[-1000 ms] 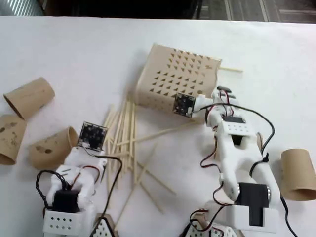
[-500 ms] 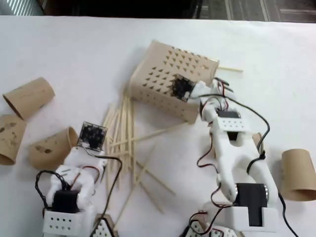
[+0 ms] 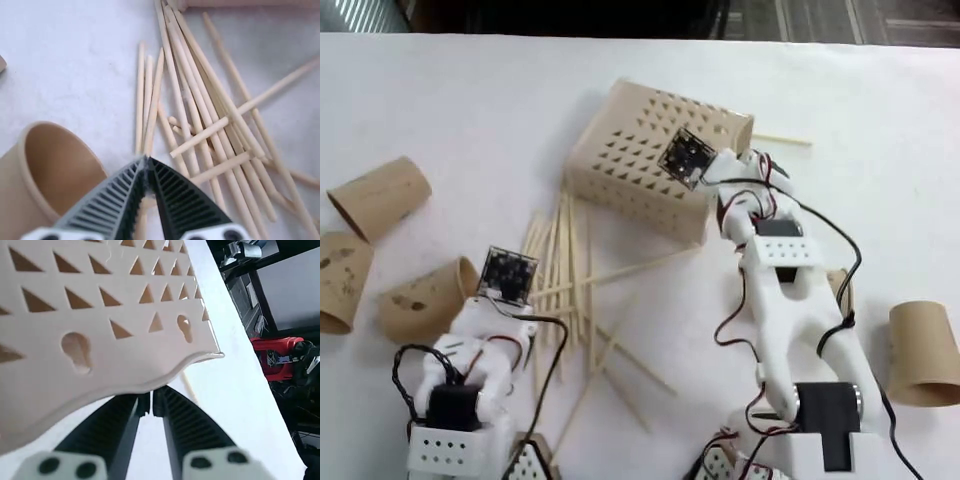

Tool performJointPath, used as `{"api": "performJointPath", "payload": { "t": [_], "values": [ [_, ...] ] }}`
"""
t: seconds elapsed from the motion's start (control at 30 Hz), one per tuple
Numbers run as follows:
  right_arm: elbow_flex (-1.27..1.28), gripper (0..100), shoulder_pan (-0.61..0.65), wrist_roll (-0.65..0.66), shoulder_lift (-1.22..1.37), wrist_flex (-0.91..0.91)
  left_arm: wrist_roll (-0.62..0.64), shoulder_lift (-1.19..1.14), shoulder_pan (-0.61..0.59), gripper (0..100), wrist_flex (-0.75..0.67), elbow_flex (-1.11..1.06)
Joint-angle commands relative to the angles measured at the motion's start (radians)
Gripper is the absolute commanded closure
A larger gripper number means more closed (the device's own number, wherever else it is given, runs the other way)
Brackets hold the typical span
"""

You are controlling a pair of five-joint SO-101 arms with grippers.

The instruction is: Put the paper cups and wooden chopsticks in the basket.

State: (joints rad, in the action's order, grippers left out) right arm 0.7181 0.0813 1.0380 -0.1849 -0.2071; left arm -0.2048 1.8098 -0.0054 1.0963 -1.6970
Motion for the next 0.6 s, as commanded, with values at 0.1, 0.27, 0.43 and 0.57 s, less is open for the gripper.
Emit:
{"api": "performJointPath", "payload": {
  "t": [0.1,0.27,0.43,0.57],
  "values": [
    [-0.052,97.5,0.012,-0.012,-0.068,0.008,-0.005,0.008,0.001,98,-0.020,0.005],
    [-0.058,97.5,0.064,-0.015,-0.068,0.012,-0.005,0.008,0.001,98,-0.020,0.005],
    [-0.103,97.1,0.130,-0.130,-0.111,0.010,-0.005,0.008,0.001,98,-0.020,0.005],
    [-0.172,97.1,0.174,-0.184,-0.120,0.008,-0.005,0.008,0.001,98,-0.020,0.005]
  ]
}}
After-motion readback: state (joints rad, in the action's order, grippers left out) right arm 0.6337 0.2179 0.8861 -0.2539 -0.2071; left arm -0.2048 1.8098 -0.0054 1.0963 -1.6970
